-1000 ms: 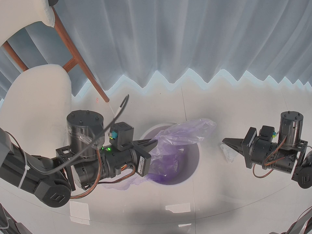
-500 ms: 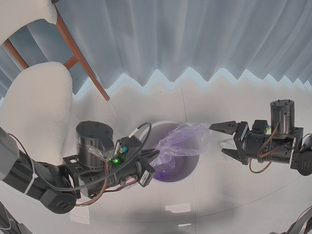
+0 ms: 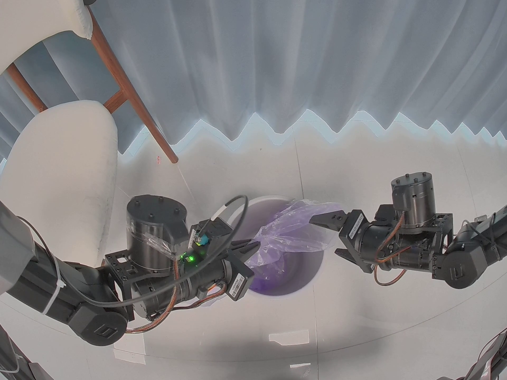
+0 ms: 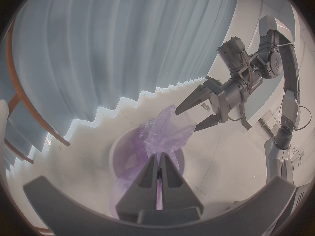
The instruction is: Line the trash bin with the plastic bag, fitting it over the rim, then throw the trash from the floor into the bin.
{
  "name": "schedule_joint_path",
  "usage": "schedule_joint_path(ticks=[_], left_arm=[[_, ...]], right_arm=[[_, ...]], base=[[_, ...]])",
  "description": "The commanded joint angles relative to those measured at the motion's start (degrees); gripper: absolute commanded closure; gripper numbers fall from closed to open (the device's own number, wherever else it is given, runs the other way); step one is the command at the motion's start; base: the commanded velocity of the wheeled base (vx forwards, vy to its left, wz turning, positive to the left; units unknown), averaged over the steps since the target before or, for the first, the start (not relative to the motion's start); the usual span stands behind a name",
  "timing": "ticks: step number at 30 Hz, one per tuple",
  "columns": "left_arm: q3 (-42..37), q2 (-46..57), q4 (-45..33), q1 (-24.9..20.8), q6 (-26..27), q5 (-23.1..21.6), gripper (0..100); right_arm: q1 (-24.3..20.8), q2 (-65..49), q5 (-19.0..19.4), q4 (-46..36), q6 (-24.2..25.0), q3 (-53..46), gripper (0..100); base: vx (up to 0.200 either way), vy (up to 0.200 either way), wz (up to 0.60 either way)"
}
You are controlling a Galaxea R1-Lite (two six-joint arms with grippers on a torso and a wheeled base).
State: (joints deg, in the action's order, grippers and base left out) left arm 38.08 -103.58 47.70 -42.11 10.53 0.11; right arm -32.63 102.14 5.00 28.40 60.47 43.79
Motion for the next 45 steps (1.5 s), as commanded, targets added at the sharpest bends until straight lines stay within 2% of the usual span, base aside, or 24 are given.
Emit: schedule_joint_path(ticks=[1, 4, 12, 13, 14, 15, 18, 19, 20, 21, 24, 26, 27, 28, 30, 32, 36, 42, 45], left_arm=[[-0.03, 0.14, 0.11, 0.01, -0.07, -0.11, 100], [-0.29, 0.22, 0.02, 0.09, -0.16, -0.20, 100], [-0.91, 0.22, 2.22, 0.53, -1.66, -1.16, 100], [-0.82, 0.22, 2.84, 0.53, -2.18, -1.25, 0], [-0.82, 0.22, 2.84, 0.53, -2.18, -1.25, 0], [-0.20, 0.22, 4.68, -0.17, -5.00, -1.96, 0], [-0.82, 1.19, 4.42, -0.43, -7.19, -2.04, 0], [-1.26, 2.51, 4.42, -0.43, -9.48, -2.04, 0], [-1.35, 2.77, 4.42, -0.43, -10.09, -2.13, 0], [-1.52, 4.62, 4.42, -0.43, -13.87, -1.96, 0], [-1.78, 7.78, 4.42, -0.26, -20.73, -1.34, 0], [-2.22, 9.63, 4.24, 0.80, -22.31, -1.08, 0], [-2.31, 10.07, 4.07, 1.15, -22.40, -0.99, 0], [-2.75, 11.39, 3.27, 3.70, -22.49, -1.34, 0], [-3.10, 13.06, 1.17, 6.16, -22.57, -1.87, 0], [-3.63, 14.29, -1.03, 7.21, -22.66, -2.39, 0], [-7.59, 17.45, -7.01, 11.34, -21.61, -8.90, 0], [-12.51, 17.27, -6.83, 11.43, -17.92, -11.80, 0], [-13.65, 17.27, -6.92, 11.34, -15.98, -15.23, 0]], right_arm=[[-1.03, 4.47, -0.25, 0.16, 0.09, 1.83, 100], [-1.47, 6.58, -2.27, 1.04, 0.35, 2.62, 100], [-0.76, 4.73, -3.86, 3.06, -0.08, 2.44, 100], [-0.68, 4.82, -3.86, 3.24, -0.17, 2.35, 100], [-0.68, 4.82, -3.86, 3.24, -0.17, 2.35, 100], [-0.24, 4.82, -3.68, 4.64, -1.58, 2.18, 100], [1.35, 4.73, -2.80, 7.54, -5.80, 1.56, 100], [2.05, 4.55, -1.04, 9.74, -9.05, 0.68, 100], [2.14, 4.47, -0.60, 10.18, -9.66, 0.33, 100], [2.84, 3.94, 2.03, 12.38, -13.80, -2.04, 100], [4.42, 3.32, 7.48, 16.16, -22.94, -6.44, 100], [5.74, 3.24, 10.82, 18.18, -28.74, -8.98, 100], [6.00, 3.32, 11.61, 18.71, -30.06, -9.42, 100], [7.15, 3.32, 14.51, 19.94, -34.54, -10.92, 100], [8.11, 3.32, 17.59, 20.81, -38.32, -12.15, 100], [8.29, 3.15, 19.00, 21.08, -39.20, -12.68, 100], [8.29, 3.15, 20.40, 22.31, -39.64, -12.85, 100], [8.38, 3.85, 19.96, 22.48, -39.64, -12.32, 100], [8.46, 3.94, 19.70, 22.40, -39.64, -12.50, 100]], base=[[0.000, 0.000, 0.00], [0.000, 0.000, 0.00], [0.000, 0.000, 0.00], [0.000, 0.000, 0.00], [0.000, 0.000, 0.00], [0.000, 0.000, 0.00], [0.000, 0.000, 0.00], [0.000, 0.000, 0.00], [0.000, 0.000, 0.00], [0.000, 0.000, 0.00], [0.000, 0.000, 0.00], [0.000, 0.000, 0.00], [0.000, 0.000, 0.00], [0.000, 0.000, 0.00], [0.000, 0.000, 0.00], [0.000, 0.000, 0.00], [0.000, 0.000, 0.00], [0.000, 0.000, 0.00], [0.000, 0.000, 0.00]])
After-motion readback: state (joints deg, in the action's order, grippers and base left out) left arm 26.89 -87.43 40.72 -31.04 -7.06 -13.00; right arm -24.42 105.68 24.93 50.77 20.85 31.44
